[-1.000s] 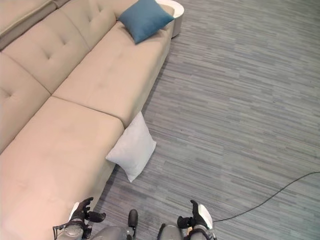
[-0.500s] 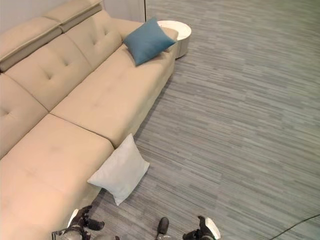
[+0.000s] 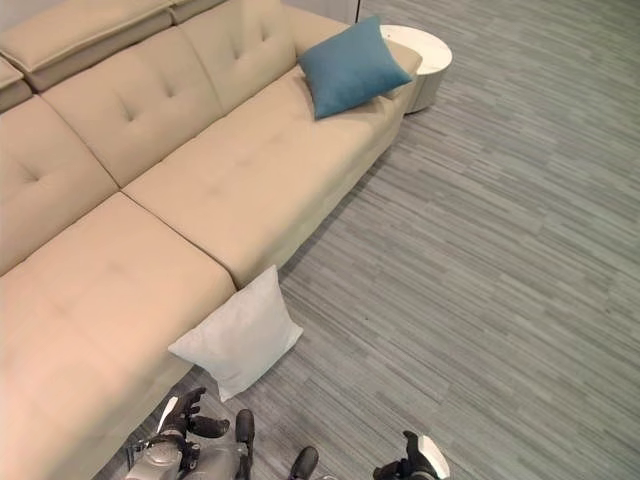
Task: Pick up all the scattered cushions and arrange them neatly on the sofa.
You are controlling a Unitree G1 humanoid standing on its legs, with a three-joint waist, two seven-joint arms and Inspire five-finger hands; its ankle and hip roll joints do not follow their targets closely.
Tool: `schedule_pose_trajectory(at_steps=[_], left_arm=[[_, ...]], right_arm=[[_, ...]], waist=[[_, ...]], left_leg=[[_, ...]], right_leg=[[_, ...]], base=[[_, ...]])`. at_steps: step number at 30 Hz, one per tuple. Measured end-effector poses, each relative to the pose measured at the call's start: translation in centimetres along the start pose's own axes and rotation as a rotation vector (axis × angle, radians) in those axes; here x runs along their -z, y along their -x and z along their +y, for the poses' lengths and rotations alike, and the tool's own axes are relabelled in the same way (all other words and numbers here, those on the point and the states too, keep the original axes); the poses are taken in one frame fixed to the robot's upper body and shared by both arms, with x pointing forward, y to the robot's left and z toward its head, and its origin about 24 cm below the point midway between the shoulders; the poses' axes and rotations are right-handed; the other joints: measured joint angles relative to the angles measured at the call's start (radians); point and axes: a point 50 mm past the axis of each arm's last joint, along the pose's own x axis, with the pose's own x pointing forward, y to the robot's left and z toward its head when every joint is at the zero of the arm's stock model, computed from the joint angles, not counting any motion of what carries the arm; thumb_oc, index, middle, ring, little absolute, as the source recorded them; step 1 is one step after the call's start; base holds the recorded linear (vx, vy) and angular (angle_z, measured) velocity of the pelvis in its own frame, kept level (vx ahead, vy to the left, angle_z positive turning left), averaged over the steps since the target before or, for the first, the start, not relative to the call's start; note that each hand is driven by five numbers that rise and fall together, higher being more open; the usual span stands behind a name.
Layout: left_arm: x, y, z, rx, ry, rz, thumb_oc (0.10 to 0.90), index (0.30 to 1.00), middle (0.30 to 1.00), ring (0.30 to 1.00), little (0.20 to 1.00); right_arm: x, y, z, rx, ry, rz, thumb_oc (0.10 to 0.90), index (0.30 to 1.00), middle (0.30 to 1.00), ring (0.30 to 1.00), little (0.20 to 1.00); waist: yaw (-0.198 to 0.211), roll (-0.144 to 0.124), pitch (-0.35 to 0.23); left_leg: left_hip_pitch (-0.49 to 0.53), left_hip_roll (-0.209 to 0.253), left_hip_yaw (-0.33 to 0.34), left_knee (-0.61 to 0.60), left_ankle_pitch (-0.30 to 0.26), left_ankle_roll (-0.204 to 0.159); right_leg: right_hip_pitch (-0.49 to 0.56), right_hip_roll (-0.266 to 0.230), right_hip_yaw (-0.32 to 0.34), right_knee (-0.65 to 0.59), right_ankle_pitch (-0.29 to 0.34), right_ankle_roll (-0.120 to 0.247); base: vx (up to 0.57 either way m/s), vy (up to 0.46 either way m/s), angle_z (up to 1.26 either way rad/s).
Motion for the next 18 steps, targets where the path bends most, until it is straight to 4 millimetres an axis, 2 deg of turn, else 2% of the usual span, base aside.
schedule_pose_trajectory(at_steps=[1,2,3,4,5,6,7,8,9,10,11,12,13,14,16,18], left_arm=[[0.2,0.1,0.0,-0.001,0.000,0.007,0.800,0.900,0.900,0.900,0.900],[0.6,0.1,0.2,-0.007,0.001,0.015,0.800,0.900,0.900,0.900,0.900],[1.3,0.3,0.4,-0.007,-0.007,0.035,0.800,0.900,0.900,0.900,0.900],[1.6,0.4,1.1,-0.023,-0.018,0.031,0.800,0.900,0.900,0.900,0.900],[1.7,0.3,1.8,-0.037,-0.036,0.033,0.800,0.900,0.900,0.900,0.900],[1.5,0.1,2.1,-0.041,-0.054,0.032,0.800,0.900,0.900,0.900,0.900],[2.0,0.2,2.6,-0.053,-0.077,0.050,0.800,0.900,0.900,0.900,0.900],[1.8,0.1,2.8,-0.054,-0.093,0.045,0.800,0.900,0.900,0.900,0.900],[1.6,0.0,2.8,-0.054,-0.092,0.040,0.800,0.900,0.900,0.900,0.900],[1.7,0.0,2.6,-0.051,-0.093,0.045,0.800,0.900,0.900,0.900,0.900],[1.6,0.0,2.2,-0.042,-0.089,0.047,0.800,0.900,0.900,0.900,0.900],[1.8,0.1,2.2,-0.041,-0.090,0.053,0.800,0.900,0.900,0.900,0.900],[2.4,0.2,2.1,-0.040,-0.095,0.079,0.800,0.900,0.900,0.900,0.900],[2.8,0.3,2.1,-0.039,-0.097,0.092,0.800,0.900,0.900,0.900,0.900],[3.3,0.5,2.2,-0.037,-0.119,0.102,0.800,0.900,0.900,0.900,0.900],[3.7,0.6,2.1,-0.029,-0.118,0.113,0.800,0.900,0.900,0.900,0.900]], right_arm=[[0.1,0.0,0.1,-0.002,0.001,0.001,0.800,0.900,0.900,0.900,0.900],[-0.2,0.0,0.1,-0.004,0.001,-0.007,0.800,0.900,0.900,0.900,0.900],[-0.2,-0.1,0.0,-0.005,0.020,-0.011,0.800,0.900,0.900,0.900,0.900],[0.4,0.3,0.6,-0.023,0.024,0.003,0.800,0.900,0.900,0.900,0.900],[0.6,0.6,1.3,-0.041,0.028,0.009,0.800,0.900,0.900,0.900,0.900],[-0.3,0.4,1.4,-0.042,0.020,-0.010,0.800,0.900,0.900,0.900,0.900],[-0.9,0.4,1.6,-0.049,0.019,-0.028,0.800,0.900,0.900,0.900,0.900],[-1.7,0.3,1.4,-0.041,0.008,-0.068,0.800,0.900,0.900,0.900,0.900],[-2.0,0.2,1.4,-0.041,0.009,-0.075,0.800,0.900,0.900,0.900,0.900],[-2.5,0.0,1.1,-0.035,0.004,-0.086,0.800,0.900,0.900,0.900,0.900],[-3.0,-0.2,0.8,-0.026,-0.002,-0.099,0.800,0.900,0.900,0.900,0.900],[-3.3,-0.2,0.7,-0.025,-0.004,-0.107,0.800,0.900,0.900,0.900,0.900],[-3.7,-0.2,0.8,-0.029,-0.004,-0.123,0.800,0.900,0.900,0.900,0.900],[-4.0,-0.2,0.9,-0.032,-0.010,-0.133,0.800,0.900,0.900,0.900,0.900],[-4.4,-0.2,1.0,-0.034,-0.020,-0.143,0.800,0.900,0.900,0.900,0.900],[-4.9,-0.8,-0.3,-0.049,-0.013,-0.162,0.800,0.900,0.900,0.900,0.900]], waist=[[0.001,0.000,0.000],[0.002,0.001,-0.001],[0.007,0.023,-0.015],[0.024,0.002,-0.035],[0.033,-0.017,-0.047],[0.034,-0.022,-0.049],[0.007,-0.020,-0.045],[-0.012,-0.009,-0.044],[0.002,-0.010,-0.044],[-0.007,0.000,-0.039],[-0.016,0.011,-0.033],[-0.013,0.014,-0.031],[-0.016,0.014,-0.031],[-0.017,0.011,-0.031],[-0.018,0.000,-0.032],[-0.022,0.022,-0.041]], left_leg=[[0.031,-0.016,-0.006,-0.016,-0.005,0.009],[0.059,-0.033,-0.018,-0.041,-0.019,0.024],[0.110,-0.047,-0.071,-0.053,-0.050,0.058],[0.135,-0.069,-0.097,-0.055,-0.052,0.077],[0.139,-0.090,-0.116,-0.053,-0.056,0.090],[0.146,-0.099,-0.169,-0.053,-0.068,0.107],[0.144,-0.087,-0.198,-0.044,-0.058,0.096],[0.136,-0.088,-0.244,-0.034,-0.055,0.091],[0.136,-0.094,-0.281,-0.029,-0.060,0.080],[0.135,-0.097,-0.324,-0.024,-0.063,0.076],[0.135,-0.104,-0.361,-0.021,-0.065,0.072],[0.137,-0.107,-0.370,-0.021,-0.068,0.068],[0.143,-0.116,-0.390,-0.015,-0.072,0.062],[0.153,-0.121,-0.408,-0.015,-0.076,0.055],[0.176,-0.129,-0.435,-0.020,-0.097,0.028],[0.179,-0.103,-0.444,-0.013,-0.100,0.011]], right_leg=[[0.015,-0.019,0.001,0.029,-0.020,0.007],[0.015,-0.046,0.003,0.105,-0.056,0.035],[-0.096,-0.156,0.034,0.510,-0.118,0.108],[-0.184,-0.226,0.067,0.729,-0.110,0.117],[-0.239,-0.273,0.081,0.839,-0.116,0.144],[-0.280,-0.254,0.135,0.872,-0.138,0.144],[-0.296,-0.186,0.230,0.807,-0.165,0.121],[-0.300,-0.150,0.246,0.672,-0.176,0.120],[-0.317,-0.133,0.275,0.533,-0.170,0.109],[-0.317,-0.110,0.310,0.441,-0.165,0.106],[-0.330,-0.099,0.359,0.366,-0.150,0.096],[-0.341,-0.094,0.385,0.350,-0.136,0.102],[-0.340,-0.081,0.441,0.288,-0.079,0.096],[-0.333,-0.081,0.463,0.245,-0.034,0.091],[-0.317,-0.085,0.465,0.194,0.107,0.068],[-0.261,-0.067,0.418,0.126,0.129,0.038]], base=[[0.19,0.148,0.33],[0.16,0.146,0.81],[0.17,0.133,0.92],[0.12,0.034,1.08],[0.09,0.004,0.60],[0.08,-0.059,0.85],[0.13,-0.123,1.42],[0.18,-0.161,1.55],[0.19,-0.165,1.41],[0.16,-0.117,1.19],[0.14,-0.124,1.08],[0.13,-0.144,1.05],[0.08,-0.108,0.67],[0.10,-0.189,0.81],[0.10,-0.268,0.63],[0.05,-0.226,0.52]])
